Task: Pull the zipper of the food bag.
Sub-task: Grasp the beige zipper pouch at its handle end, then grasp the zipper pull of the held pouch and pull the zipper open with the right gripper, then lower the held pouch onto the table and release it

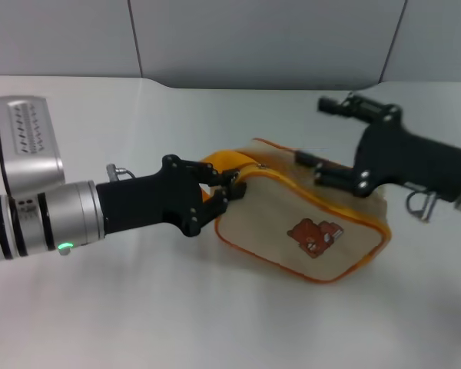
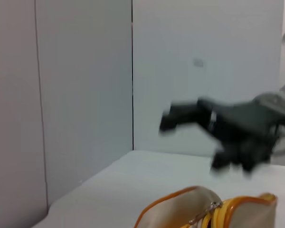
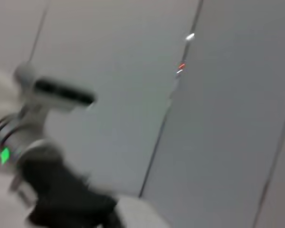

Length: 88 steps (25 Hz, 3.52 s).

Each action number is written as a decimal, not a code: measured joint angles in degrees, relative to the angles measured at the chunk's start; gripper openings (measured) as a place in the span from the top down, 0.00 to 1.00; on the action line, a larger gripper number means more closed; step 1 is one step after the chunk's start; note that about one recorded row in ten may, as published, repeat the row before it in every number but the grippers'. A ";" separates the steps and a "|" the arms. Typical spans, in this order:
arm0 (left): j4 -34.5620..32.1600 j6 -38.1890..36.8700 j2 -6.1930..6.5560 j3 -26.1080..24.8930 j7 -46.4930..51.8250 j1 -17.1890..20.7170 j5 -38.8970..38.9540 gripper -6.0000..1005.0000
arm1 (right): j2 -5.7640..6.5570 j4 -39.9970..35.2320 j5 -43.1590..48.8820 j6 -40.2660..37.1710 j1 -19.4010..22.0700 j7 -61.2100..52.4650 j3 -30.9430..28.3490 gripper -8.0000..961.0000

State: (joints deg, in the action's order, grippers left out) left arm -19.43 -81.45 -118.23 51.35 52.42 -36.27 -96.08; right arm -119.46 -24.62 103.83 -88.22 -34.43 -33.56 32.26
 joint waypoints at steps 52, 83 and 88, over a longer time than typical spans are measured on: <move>-4.58 -0.25 0.74 -3.62 2.76 1.24 -1.31 0.87 | -0.17 1.84 -0.90 6.42 -1.97 6.59 13.30 0.99; 8.51 1.64 -0.73 -7.96 0.52 7.93 4.19 0.88 | 1.39 2.73 -14.58 -9.22 9.55 -14.68 0.88 0.69; 6.69 -0.14 -0.16 -6.25 1.06 8.27 3.89 0.88 | 1.48 2.53 -14.34 -9.25 9.39 -16.08 1.25 0.37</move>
State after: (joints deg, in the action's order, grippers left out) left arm -12.73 -81.60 -118.39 45.10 53.47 -28.00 -92.20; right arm -117.98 -22.10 89.49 -97.47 -25.04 -49.64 33.51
